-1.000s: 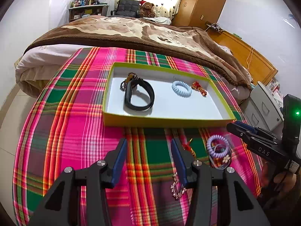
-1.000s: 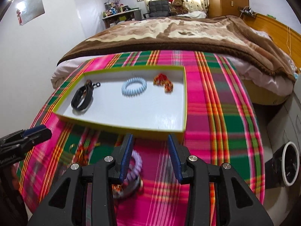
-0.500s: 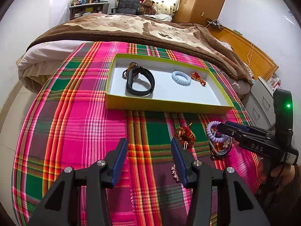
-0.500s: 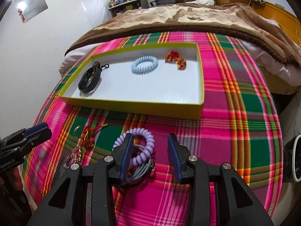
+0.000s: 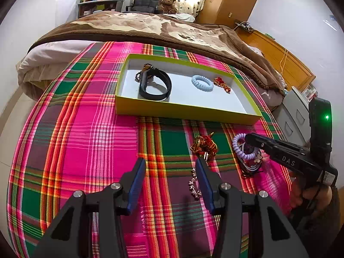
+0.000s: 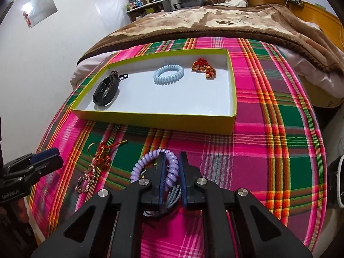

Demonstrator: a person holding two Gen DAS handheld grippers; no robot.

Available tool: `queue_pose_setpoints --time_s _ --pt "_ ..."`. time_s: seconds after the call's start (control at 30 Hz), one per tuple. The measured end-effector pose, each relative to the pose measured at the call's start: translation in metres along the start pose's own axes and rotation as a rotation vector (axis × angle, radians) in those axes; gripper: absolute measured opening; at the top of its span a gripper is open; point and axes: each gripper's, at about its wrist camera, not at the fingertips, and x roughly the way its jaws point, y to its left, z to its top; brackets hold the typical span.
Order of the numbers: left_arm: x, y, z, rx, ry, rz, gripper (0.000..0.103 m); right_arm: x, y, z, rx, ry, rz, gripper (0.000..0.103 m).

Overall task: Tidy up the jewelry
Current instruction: 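Grasp the lavender coil tie with the right tool, then lower the left tool onto the gold chain ornament and close it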

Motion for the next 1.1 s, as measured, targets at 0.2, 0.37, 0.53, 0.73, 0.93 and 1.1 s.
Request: queue_pose_setpoints --time_s 0.2,0.37,0.53,0.73,0.93,1.1 --pt "0.004 -0.006 -0.003 0.011 0.019 -0.018 0.05 -0.015 -0.004 0.0 0.032 -0.06 0.025 0.01" --pt "0.01 -0.015 -0.006 0.033 0.037 -0.034 0.05 -0.029 -0.005 -0.001 0.05 -0.101 0.046 0.01" --pt "0.019 -0.026 -0.01 0.063 0.066 -0.042 0.05 -0.046 -0.007 -0.004 0.07 -0.152 0.063 0.01" --pt "0.027 -0.038 -0.012 0.114 0.071 -0.006 0.05 -0.059 -0.015 -0.008 0.097 -0.188 0.052 0.01" --pt "0.031 -0.05 -0.017 0.188 0.065 0.068 0.05 -0.069 -0.017 -0.015 0.098 -0.206 0.046 0.01" --pt "0.032 -0.053 -0.017 0.208 0.063 0.081 0.05 -0.073 -0.018 -0.019 0.11 -0.221 0.057 0.01"
